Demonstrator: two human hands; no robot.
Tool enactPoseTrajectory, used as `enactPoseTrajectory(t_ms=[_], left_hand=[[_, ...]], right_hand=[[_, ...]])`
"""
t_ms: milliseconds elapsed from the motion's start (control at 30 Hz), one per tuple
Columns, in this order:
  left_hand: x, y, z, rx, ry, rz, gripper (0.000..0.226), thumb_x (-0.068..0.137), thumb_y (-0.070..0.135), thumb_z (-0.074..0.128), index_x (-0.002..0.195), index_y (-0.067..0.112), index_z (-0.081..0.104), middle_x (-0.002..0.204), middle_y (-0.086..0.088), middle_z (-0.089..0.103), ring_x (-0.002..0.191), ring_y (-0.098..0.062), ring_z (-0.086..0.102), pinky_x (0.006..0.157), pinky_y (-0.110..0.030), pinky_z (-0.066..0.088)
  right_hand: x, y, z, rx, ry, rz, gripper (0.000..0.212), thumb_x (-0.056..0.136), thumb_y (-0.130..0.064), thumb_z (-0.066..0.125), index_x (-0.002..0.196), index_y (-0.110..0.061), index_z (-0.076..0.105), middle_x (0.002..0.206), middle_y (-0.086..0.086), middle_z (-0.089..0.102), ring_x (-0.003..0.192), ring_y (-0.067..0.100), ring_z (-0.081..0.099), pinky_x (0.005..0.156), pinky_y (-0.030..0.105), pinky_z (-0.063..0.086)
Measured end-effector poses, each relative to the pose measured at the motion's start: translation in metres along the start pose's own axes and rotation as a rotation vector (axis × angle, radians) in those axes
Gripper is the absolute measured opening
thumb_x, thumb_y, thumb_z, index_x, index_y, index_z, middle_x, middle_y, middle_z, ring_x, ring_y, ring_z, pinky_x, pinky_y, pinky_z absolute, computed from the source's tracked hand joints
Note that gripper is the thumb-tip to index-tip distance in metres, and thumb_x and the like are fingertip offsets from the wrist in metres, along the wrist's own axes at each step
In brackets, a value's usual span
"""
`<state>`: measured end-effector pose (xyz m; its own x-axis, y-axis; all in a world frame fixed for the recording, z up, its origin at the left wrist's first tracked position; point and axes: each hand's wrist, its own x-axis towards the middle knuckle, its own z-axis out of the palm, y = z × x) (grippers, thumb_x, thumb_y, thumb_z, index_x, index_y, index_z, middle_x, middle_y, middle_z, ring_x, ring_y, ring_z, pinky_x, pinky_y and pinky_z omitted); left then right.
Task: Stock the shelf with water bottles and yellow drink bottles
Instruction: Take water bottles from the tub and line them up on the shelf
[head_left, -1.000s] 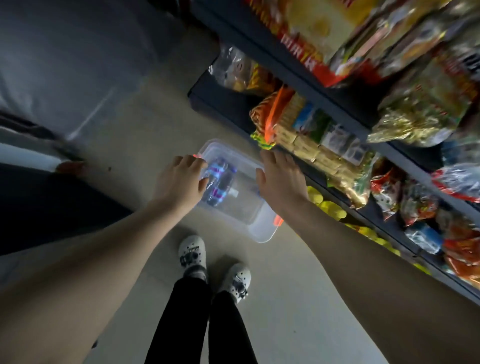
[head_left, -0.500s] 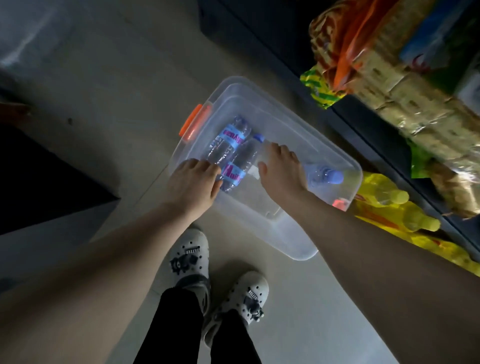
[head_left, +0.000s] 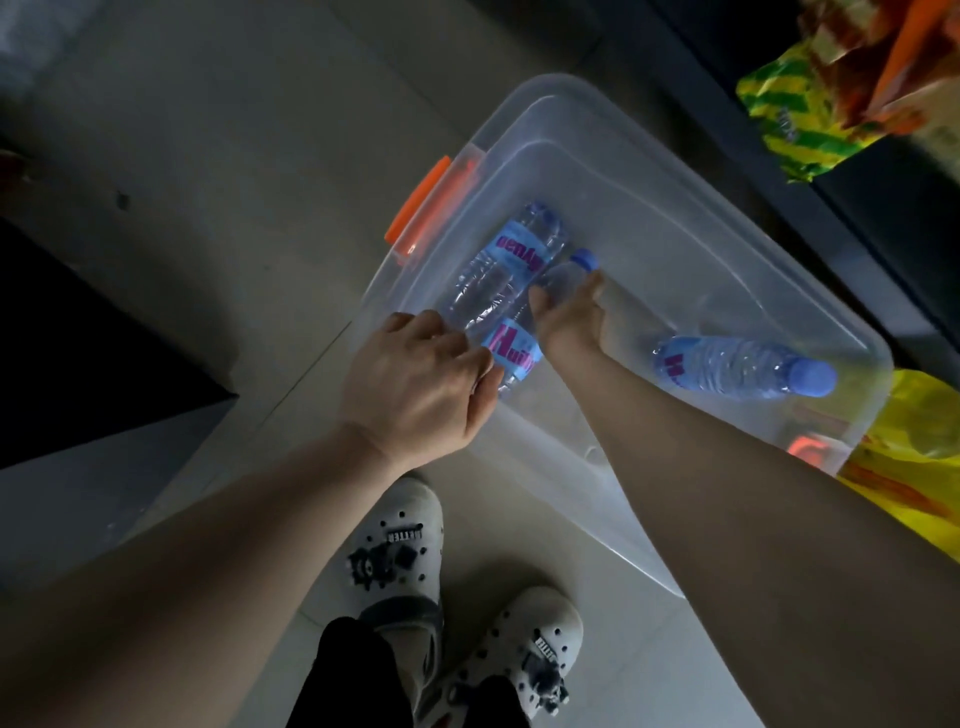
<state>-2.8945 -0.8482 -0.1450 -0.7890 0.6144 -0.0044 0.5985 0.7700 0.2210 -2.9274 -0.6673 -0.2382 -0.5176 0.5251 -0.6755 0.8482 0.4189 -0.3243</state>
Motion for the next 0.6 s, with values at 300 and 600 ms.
enactPoseTrajectory(t_ms=[300, 600], left_hand=[[0.001, 0.002, -0.004, 0.058, -0.090, -0.012, 0.048, 0.099, 0.035, 0.033, 0.065, 0.017, 0.061, 0.061, -0.004, 0.062, 0.068, -0.031, 0.058, 0.064, -0.037, 0.042], [0.006, 0.010, -0.050, 0.153, -0.647, -0.057, 0.060, 0.099, 0.057, 0.030, 0.102, 0.014, 0.072, 0.102, -0.009, 0.070, 0.103, -0.031, 0.062, 0.092, -0.037, 0.042]], right_hand=[[-0.001, -0.001, -0.018, 0.177, -0.035, 0.117, 0.075, 0.075, -0.046, 0.075, 0.132, -0.014, 0.037, 0.128, 0.006, 0.058, 0.107, 0.028, 0.061, 0.087, 0.034, 0.049], [-0.110, -0.008, -0.136, 0.158, 0.076, -0.241, 0.061, 0.068, -0.047, 0.065, 0.111, -0.019, 0.033, 0.117, 0.006, 0.051, 0.103, 0.030, 0.060, 0.087, 0.049, 0.051]])
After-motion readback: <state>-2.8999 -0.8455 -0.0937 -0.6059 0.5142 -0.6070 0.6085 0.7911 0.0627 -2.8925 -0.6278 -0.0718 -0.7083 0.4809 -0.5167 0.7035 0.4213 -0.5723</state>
